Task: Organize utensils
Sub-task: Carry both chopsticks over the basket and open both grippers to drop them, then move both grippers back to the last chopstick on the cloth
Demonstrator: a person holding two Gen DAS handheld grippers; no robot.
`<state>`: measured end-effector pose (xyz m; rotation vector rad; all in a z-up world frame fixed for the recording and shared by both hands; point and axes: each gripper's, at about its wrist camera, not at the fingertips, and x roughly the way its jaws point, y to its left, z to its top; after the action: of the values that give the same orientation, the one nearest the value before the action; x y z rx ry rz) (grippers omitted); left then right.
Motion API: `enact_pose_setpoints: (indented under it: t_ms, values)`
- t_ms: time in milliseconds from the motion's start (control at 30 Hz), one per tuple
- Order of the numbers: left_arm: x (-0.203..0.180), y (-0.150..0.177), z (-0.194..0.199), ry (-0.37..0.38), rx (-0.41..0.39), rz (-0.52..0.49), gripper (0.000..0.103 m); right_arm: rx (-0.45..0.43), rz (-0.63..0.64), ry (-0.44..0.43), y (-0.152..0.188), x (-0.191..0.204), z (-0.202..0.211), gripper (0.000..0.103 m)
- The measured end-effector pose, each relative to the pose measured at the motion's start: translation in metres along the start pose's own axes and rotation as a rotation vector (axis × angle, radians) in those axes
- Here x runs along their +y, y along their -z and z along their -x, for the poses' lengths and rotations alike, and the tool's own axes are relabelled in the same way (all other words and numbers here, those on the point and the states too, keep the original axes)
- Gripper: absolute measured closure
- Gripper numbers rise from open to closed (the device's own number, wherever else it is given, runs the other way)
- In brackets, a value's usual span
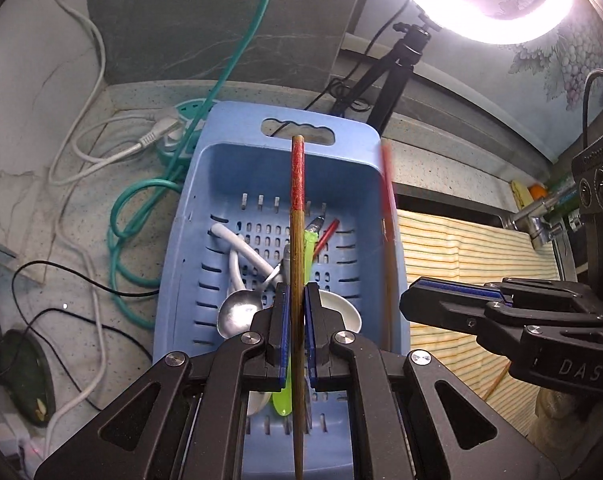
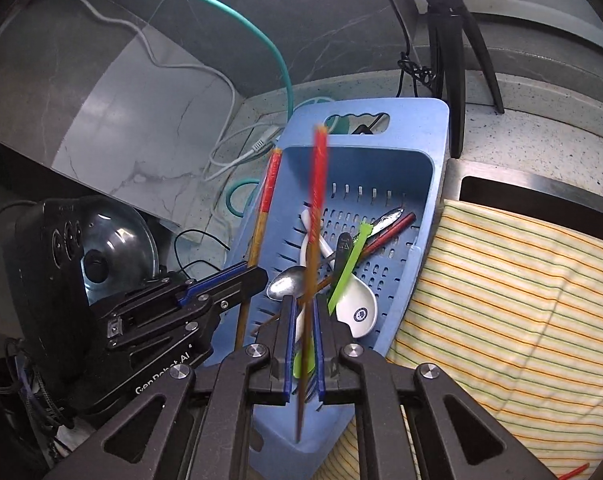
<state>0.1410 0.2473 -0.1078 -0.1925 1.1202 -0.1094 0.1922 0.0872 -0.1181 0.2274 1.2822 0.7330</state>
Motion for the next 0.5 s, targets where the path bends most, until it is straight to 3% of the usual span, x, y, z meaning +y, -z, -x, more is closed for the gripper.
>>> enact_pose_setpoints:
  t_ms: [33, 133, 200, 500]
  values:
    - [0.001, -0.001, 0.000, 0.000, 0.001, 0.000, 0.095, 0.000, 0.003, 0.006, 0.000, 0.001, -0.001, 0.094]
    - [0.003, -0.001, 0.001, -0.020, -0.002, 0.003, 0.072, -0.003, 0.012, 0.018, -0.001, 0.001, -0.002, 0.087]
    - [0.005, -0.001, 0.003, -0.019, -0.007, 0.006, 0.072, -0.016, 0.013, 0.027, -0.001, 0.001, 0.000, 0.072]
    - [0.005, 0.007, 0.012, -0.022, -0.020, 0.005, 0.072, -0.039, -0.007, 0.031, 0.003, -0.014, 0.014, 0.071]
